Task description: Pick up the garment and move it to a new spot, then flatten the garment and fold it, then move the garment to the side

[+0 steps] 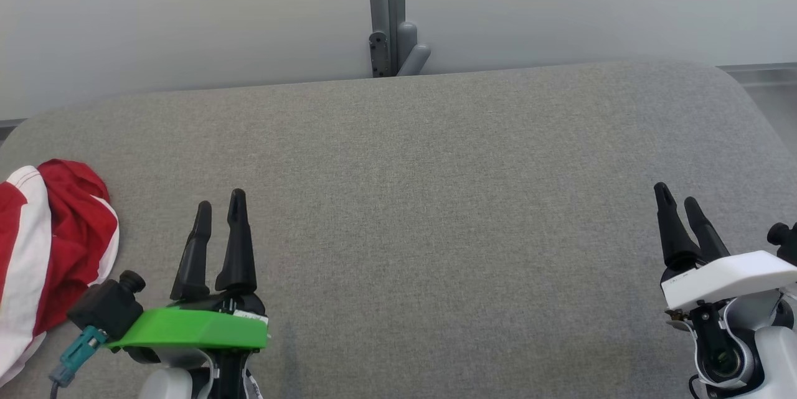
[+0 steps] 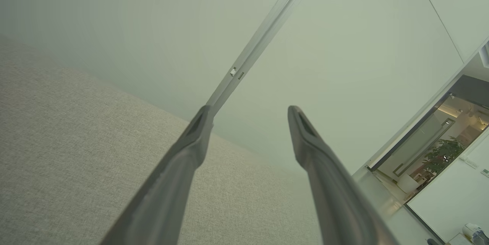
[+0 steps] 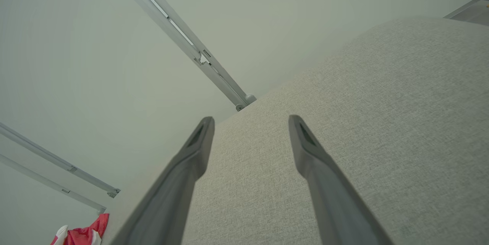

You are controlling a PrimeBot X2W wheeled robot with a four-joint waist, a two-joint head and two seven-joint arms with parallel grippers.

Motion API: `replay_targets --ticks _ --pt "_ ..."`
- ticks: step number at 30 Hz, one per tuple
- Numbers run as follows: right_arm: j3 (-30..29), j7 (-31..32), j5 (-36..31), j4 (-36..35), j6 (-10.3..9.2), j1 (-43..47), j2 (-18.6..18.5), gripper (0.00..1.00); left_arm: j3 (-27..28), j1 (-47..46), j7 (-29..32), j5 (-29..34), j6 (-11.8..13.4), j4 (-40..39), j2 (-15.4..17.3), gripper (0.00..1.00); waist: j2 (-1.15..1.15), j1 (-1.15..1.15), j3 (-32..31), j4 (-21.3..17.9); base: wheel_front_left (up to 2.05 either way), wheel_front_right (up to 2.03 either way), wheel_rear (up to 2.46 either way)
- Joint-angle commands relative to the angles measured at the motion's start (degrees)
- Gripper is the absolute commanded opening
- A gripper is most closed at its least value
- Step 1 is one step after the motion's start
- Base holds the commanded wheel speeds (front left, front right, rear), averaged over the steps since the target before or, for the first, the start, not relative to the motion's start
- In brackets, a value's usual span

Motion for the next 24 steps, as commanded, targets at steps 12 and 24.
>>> replay_targets --ticks 12,24 --pt "2.5 -4.0 -12.2 0.3 0.02 -1.5 -1.0 1.00 -1.5 -3.1 -0.8 11.8 2.3 3.1 1.7 1.00 0.00 0.00 -0.3 -0.1 0.00 0.00 0.00" --pt "4.3 -7.2 -20.7 1.4 0.02 -1.6 -0.8 1.00 -0.6 -4.4 -1.4 18.3 4.2 7.6 2.3 1.00 0.00 0.00 -0.7 -0.2 0.00 0.00 0.00"
